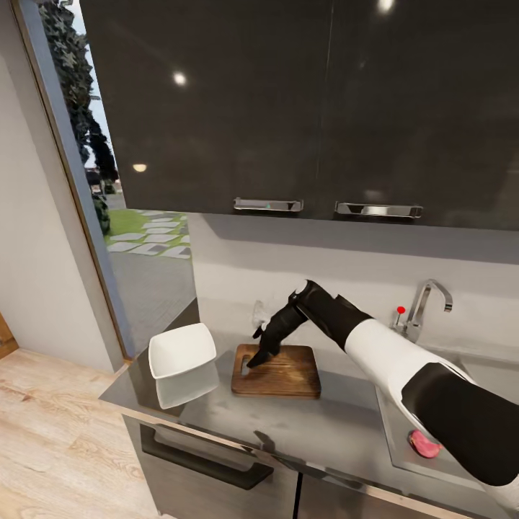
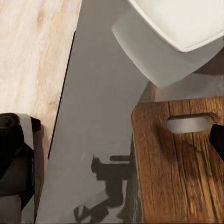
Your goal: In the kitchen, take the Vidalia onion out of the sink, dice it on the chopping board with the paring knife, put the diced onion into the bowl on the countertop, then place both the paring knife and the chopping board into the sink.
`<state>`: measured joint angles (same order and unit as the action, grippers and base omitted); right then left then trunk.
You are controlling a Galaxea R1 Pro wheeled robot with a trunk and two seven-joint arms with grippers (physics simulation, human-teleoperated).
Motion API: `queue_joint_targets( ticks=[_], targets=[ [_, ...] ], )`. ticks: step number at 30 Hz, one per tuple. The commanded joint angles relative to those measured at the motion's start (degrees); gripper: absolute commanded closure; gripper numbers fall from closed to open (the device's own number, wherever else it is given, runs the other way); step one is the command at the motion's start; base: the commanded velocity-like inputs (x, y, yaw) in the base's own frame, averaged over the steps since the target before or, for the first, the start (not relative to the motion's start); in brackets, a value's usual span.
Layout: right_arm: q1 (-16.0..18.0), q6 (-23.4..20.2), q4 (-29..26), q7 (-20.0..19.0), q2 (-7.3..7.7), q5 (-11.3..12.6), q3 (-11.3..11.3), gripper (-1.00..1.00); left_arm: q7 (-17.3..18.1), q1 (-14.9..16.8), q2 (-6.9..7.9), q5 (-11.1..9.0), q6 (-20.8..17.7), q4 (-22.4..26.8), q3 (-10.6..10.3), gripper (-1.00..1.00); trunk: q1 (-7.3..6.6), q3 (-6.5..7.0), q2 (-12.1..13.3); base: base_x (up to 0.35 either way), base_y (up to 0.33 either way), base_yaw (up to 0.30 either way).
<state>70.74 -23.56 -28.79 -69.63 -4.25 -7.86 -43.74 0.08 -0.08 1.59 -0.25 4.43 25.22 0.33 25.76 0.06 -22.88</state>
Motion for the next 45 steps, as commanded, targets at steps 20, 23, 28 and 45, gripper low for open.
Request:
queue_joint_targets(
  ticks=[20, 23, 28, 45],
  targets=[
    [9.70, -14.86, -1.90, -0.30, -2.68, -1.16, -0.07, -1.00, 0.09, -0.01, -0.02, -0.09, 0.14, 0.04, 0.00, -1.00, 0.02, -0.02, -0.03, 0.000, 0.000, 0.000],
    [9.80, -13.88, -1.57, -0.35, -2.57, -1.04, -0.10, -1.00, 0.11, -0.01, -0.01, -0.09, 0.14, 0.07, 0.01, -1.00, 0.02, -0.02, -0.03, 0.000, 0.000, 0.000],
    [9.78, -9.37, -1.15, -0.42, -2.09, -0.88, -0.04, -1.00, 0.17, -0.01, 0.03, -0.10, 0.14, 0.13, 0.06, -1.00, 0.02, -0.02, -0.03, 0.000, 0.000, 0.000],
    [9.34, -7.48, 4.38, -0.24, -1.47, -1.01, -0.12, -1.00, 0.18, -0.01, 0.52, -0.14, 0.14, 0.12, 0.11, -1.00, 0.02, -1.07, -0.03, 0.000, 0.000, 0.000]
  ],
)
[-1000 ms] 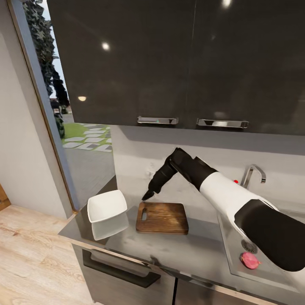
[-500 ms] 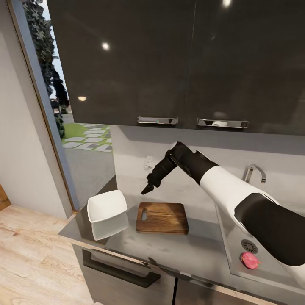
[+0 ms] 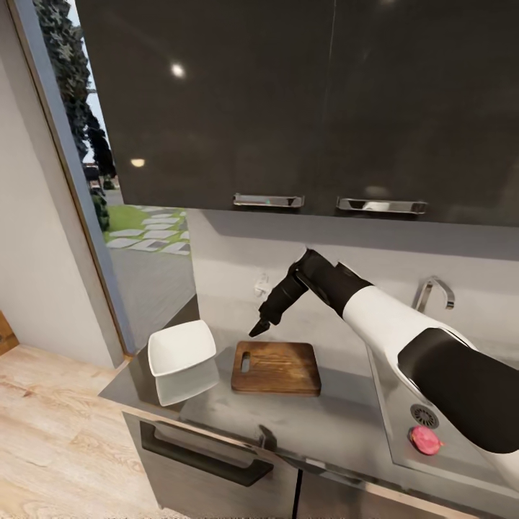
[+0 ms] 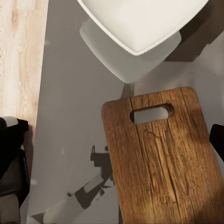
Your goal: In the kitchen, take the Vidalia onion out of the sink, dice it on the chopping board with the paring knife, put the diced onion into the bowl on the countertop, then place both the paring knife and the chopping board into the sink.
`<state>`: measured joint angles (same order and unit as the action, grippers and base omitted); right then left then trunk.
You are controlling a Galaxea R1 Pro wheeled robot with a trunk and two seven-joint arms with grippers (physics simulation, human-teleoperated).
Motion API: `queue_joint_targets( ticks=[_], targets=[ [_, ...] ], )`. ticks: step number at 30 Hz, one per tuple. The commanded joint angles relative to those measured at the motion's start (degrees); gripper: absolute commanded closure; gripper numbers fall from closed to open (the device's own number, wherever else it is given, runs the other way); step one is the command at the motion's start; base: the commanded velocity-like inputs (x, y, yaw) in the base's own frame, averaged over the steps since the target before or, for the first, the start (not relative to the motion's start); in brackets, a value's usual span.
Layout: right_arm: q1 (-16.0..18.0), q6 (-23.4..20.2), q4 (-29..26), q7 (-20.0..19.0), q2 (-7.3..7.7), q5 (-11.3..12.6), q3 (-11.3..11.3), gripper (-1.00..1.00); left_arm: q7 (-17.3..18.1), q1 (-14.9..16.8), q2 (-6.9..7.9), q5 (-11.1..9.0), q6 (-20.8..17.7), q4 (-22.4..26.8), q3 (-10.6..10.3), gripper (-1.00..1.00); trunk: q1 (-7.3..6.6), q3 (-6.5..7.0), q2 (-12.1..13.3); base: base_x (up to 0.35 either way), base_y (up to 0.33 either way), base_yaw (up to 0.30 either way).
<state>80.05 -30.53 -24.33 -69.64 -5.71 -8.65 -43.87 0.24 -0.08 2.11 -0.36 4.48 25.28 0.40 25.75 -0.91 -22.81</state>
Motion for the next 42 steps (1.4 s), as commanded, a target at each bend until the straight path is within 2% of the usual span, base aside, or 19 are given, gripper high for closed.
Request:
queue_joint_targets(
  ticks=[1, 13, 20, 24, 30, 42],
  targets=[
    [0.04, -0.51, -0.03, -0.23, 0.00, -0.23, 0.01, -1.00, 0.03, -0.01, 0.00, -0.05, 0.09, 0.06, 0.04, -1.00, 0.03, -0.19, -0.11, 0.000, 0.000, 0.000],
    [0.04, 0.42, 0.08, -0.23, 0.17, -0.62, -0.01, -1.00, 0.03, -0.01, 0.00, -0.01, 0.09, 0.02, -0.04, -1.00, 0.03, -1.31, -0.11, 0.028, 0.000, 0.000],
    [0.05, 4.09, 0.08, -0.37, -0.02, -5.43, 0.00, -1.00, 0.03, -0.01, 0.00, 0.00, 0.09, 0.03, -0.05, -1.00, 0.03, -1.96, -0.11, 0.082, 0.000, 0.000],
    [0.06, 6.34, 0.08, -0.40, -0.21, -6.46, -0.05, -1.00, 0.03, -0.01, 0.00, 0.00, 0.09, 0.03, -0.05, -1.00, 0.03, -2.34, -0.11, 0.067, 0.000, 0.000],
    [0.03, 10.00, 0.08, -0.47, -0.34, -6.78, -0.07, -1.00, 0.03, -0.01, 0.00, 0.01, 0.09, 0.03, -0.05, -1.00, 0.03, -2.90, -0.11, 0.016, 0.000, 0.000],
    [0.02, 11.93, 0.11, -0.09, -0.63, -6.79, -0.02, -1.00, 0.03, -0.01, 0.00, 0.00, 0.09, 0.03, -0.04, -1.00, 0.03, -3.79, -0.11, 0.000, 0.012, 0.000]
  ],
)
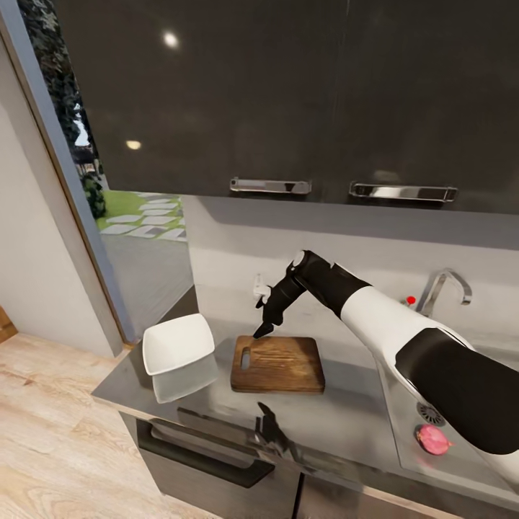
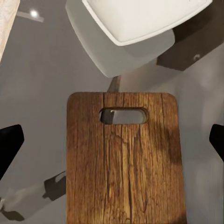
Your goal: In the kitchen, take the Vidalia onion out of the sink, dice it on the chopping board with the paring knife, put the diced onion into the bowl on the countertop, then place both the paring knife and the chopping board into the sink.
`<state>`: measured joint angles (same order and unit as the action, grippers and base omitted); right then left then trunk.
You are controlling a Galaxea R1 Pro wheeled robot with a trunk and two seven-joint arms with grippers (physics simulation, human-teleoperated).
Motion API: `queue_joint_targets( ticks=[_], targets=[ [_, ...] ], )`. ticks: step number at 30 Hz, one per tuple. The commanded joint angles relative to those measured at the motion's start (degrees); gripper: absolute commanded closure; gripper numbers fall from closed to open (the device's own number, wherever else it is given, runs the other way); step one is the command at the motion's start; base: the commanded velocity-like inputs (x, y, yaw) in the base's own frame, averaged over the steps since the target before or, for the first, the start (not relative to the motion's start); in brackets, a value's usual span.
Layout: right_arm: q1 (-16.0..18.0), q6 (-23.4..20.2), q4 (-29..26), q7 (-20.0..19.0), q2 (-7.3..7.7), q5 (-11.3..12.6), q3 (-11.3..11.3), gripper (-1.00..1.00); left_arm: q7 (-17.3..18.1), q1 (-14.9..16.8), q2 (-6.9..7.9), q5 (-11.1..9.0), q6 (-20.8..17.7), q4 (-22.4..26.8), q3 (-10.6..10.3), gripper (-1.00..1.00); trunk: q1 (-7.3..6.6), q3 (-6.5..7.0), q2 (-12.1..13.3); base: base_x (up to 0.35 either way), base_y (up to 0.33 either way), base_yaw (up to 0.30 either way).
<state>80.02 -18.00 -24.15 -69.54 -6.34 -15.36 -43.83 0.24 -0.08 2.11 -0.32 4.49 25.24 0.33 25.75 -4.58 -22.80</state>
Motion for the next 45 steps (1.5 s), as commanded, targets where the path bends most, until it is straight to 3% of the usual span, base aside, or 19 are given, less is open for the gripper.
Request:
queue_joint_targets(
  ticks=[1, 19, 29, 35, 42, 45],
  targets=[
    [0.05, -0.59, -0.09, -0.18, -0.02, -0.10, -0.06, -1.00, 0.03, -0.01, 0.00, -0.03, 0.08, 0.08, 0.03, -1.00, 0.04, -0.13, -0.12, 0.000, 0.013, 0.000],
    [0.05, -0.55, -0.11, -0.09, 0.00, -0.20, -0.07, -1.00, 0.03, -0.01, -0.07, -0.03, 0.08, 0.00, -0.10, -1.00, 0.04, -0.17, -0.12, 0.011, 0.011, 0.000],
    [0.05, -0.17, -0.11, -0.10, 0.00, -0.20, -0.24, -1.00, 0.03, -0.01, -0.09, 0.05, 0.09, 0.07, -0.15, -1.00, 0.04, -0.90, -0.12, 0.138, 0.121, 0.000],
    [-0.06, 0.02, -0.08, -0.22, 0.01, -0.20, -1.18, -1.00, 0.03, -0.01, -0.09, 0.06, 0.09, 0.07, -0.15, -1.00, 0.04, -1.46, -0.12, 0.011, 0.010, 0.000],
    [-0.29, 4.36, -0.07, -0.50, 0.01, -0.12, -5.58, -1.00, 0.03, -0.01, -0.09, 0.10, 0.09, 0.04, -0.15, -1.00, 0.04, -2.11, -0.12, 0.000, 0.000, 0.000],
    [-0.29, 4.73, -0.04, -0.54, 0.01, -0.11, -5.99, -1.00, 0.03, -0.01, -0.09, 0.13, 0.09, 0.02, -0.15, -1.00, 0.04, -2.39, -0.12, 0.000, 0.000, 0.000]
  ],
)
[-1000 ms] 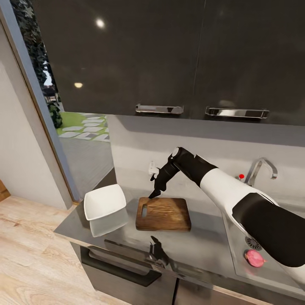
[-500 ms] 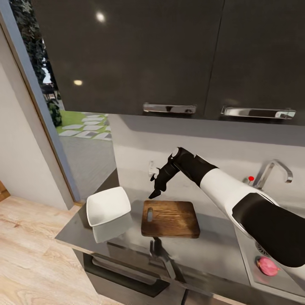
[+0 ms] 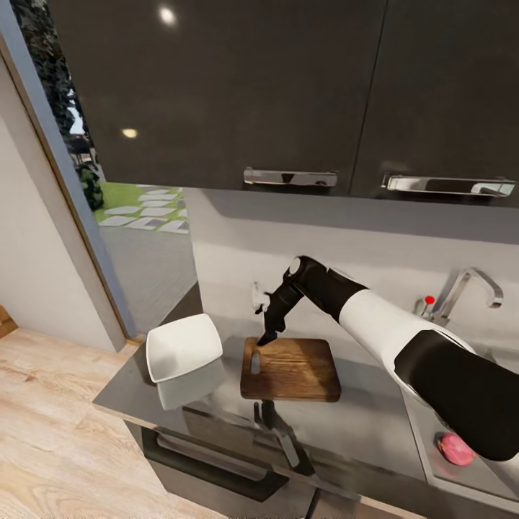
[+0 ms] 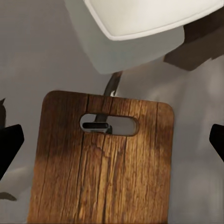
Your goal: In the kitchen, take the Vidalia onion out of the sink, dice it on the chopping board with the paring knife, put the diced onion into the bowl on the countertop, then place both the paring knife and the chopping board into the sink.
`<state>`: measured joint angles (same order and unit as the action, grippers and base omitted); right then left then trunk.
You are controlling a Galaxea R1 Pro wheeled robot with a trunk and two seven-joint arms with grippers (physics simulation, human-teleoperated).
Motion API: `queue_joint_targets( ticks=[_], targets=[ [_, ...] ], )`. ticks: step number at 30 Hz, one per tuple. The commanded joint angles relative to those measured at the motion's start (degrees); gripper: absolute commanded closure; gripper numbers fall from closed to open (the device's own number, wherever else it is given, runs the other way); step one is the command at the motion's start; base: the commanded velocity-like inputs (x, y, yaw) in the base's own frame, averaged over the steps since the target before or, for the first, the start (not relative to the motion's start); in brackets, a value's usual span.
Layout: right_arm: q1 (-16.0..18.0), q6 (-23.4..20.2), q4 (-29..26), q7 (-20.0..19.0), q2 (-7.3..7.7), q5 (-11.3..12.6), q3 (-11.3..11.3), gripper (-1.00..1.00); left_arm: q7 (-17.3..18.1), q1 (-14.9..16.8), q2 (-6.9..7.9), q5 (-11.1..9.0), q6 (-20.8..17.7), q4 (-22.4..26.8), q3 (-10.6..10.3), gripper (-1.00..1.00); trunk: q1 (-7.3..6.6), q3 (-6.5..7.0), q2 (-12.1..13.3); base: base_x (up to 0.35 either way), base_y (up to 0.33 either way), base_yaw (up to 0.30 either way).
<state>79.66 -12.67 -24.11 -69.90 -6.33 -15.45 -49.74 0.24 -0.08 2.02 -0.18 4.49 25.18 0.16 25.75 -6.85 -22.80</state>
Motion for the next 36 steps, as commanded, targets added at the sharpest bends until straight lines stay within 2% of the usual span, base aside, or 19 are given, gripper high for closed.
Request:
queue_joint_targets(
  ticks=[1, 12, 19, 36],
  targets=[
    [0.05, -0.45, -0.09, -0.21, 0.00, -0.02, -0.26, -1.00, 0.02, -0.01, 0.00, -0.01, 0.08, 0.09, 0.00, -1.00, 0.03, -0.21, -0.12, 0.000, 0.000, 0.000],
    [0.05, -0.03, -0.06, -0.23, 0.00, -0.02, -0.45, -1.00, 0.02, -0.02, 0.00, 0.00, 0.09, 0.10, -0.06, -1.00, 0.03, -1.23, -0.12, 0.000, 0.000, 0.000],
    [0.00, 3.25, -0.06, -0.23, 0.00, -0.02, -0.53, -1.00, 0.02, -0.01, 0.00, 0.00, 0.10, 0.10, -0.01, -1.00, 0.03, -1.89, -0.12, 0.000, 0.000, 0.000],
    [-0.03, 3.35, -0.06, -0.23, 0.04, -0.02, -0.53, -1.00, 0.02, -0.01, 0.00, 0.02, 0.08, 0.05, 0.00, -1.00, 0.03, -3.47, -0.12, 0.000, 0.000, 0.000]
  ],
)
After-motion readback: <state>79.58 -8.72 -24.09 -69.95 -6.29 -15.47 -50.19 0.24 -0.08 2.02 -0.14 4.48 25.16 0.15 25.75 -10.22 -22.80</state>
